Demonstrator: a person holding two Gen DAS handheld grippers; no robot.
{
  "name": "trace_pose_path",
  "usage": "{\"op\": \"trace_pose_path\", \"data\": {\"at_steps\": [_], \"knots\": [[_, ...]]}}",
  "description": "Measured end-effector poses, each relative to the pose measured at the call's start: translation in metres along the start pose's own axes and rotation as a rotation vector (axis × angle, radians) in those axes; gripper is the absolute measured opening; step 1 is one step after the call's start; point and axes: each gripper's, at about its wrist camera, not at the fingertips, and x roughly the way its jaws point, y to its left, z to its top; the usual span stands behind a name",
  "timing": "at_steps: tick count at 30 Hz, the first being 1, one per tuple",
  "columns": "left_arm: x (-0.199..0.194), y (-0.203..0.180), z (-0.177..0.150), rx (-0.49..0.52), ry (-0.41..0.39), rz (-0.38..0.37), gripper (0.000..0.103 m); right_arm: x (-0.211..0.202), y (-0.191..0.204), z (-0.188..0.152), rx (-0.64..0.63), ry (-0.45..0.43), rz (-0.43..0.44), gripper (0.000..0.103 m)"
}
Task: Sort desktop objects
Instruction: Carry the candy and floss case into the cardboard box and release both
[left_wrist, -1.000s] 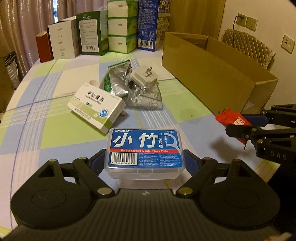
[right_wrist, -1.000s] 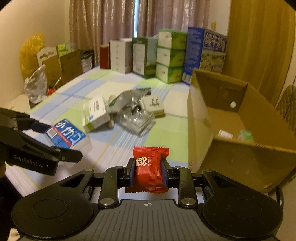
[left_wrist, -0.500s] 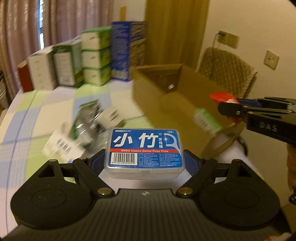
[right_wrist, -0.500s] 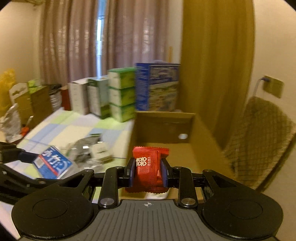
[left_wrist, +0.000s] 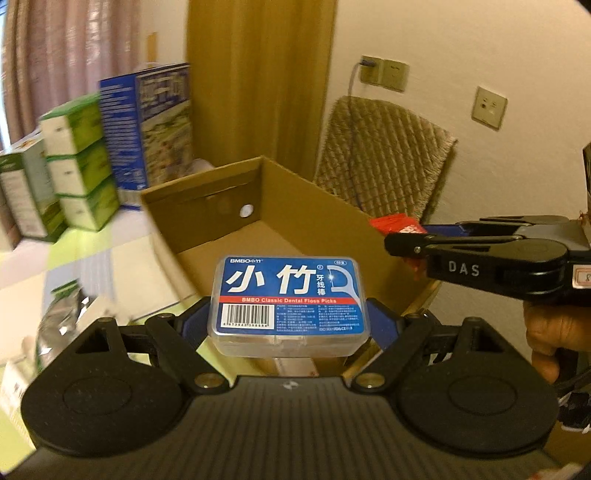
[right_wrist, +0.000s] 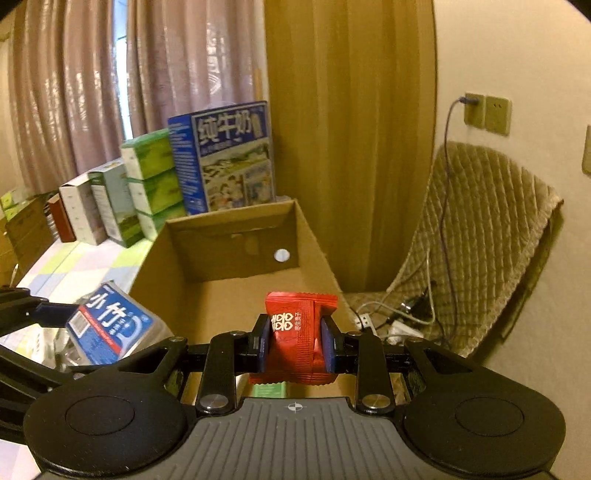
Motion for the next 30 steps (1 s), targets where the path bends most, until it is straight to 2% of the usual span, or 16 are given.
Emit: {"op": "trace_pose_path", "data": {"at_steps": [8, 11, 21, 22, 23, 25, 30], "knots": [[0.041, -0.003, 0.003, 0.028, 0.034, -0.007, 0.084, 0.015, -0.007, -0.002, 0.015, 0.018, 0.004, 0.026], [0.049, -0.001, 0.001, 0.040, 0.048, 0.008, 0.087, 0.018, -0.005, -0.002, 0.023, 0.022, 0.010, 0.026], [0.018, 0.016, -0.007, 0.010, 0.000, 0.033, 0.088, 0.027, 0.017, -0.002, 0.017, 0.033, 0.066, 0.026], [0.013, 0.018, -0.008, 0.001, -0.007, 0.036, 0.088, 0.027, 0.019, -0.001, 0.022, 0.032, 0.076, 0.032], [0.009, 0.020, -0.009, -0.006, -0.011, 0.040, 0.088, 0.027, 0.020, 0.000, 0.029, 0.023, 0.084, 0.042], [-0.001, 0.023, -0.011, -0.022, -0.020, 0.049, 0.088, 0.024, 0.022, 0.003, 0.036, 0.005, 0.086, 0.052], [-0.025, 0.032, -0.019, -0.055, -0.036, 0.078, 0.089, 0.003, 0.023, 0.003, 0.053, -0.015, 0.087, 0.054]]}}
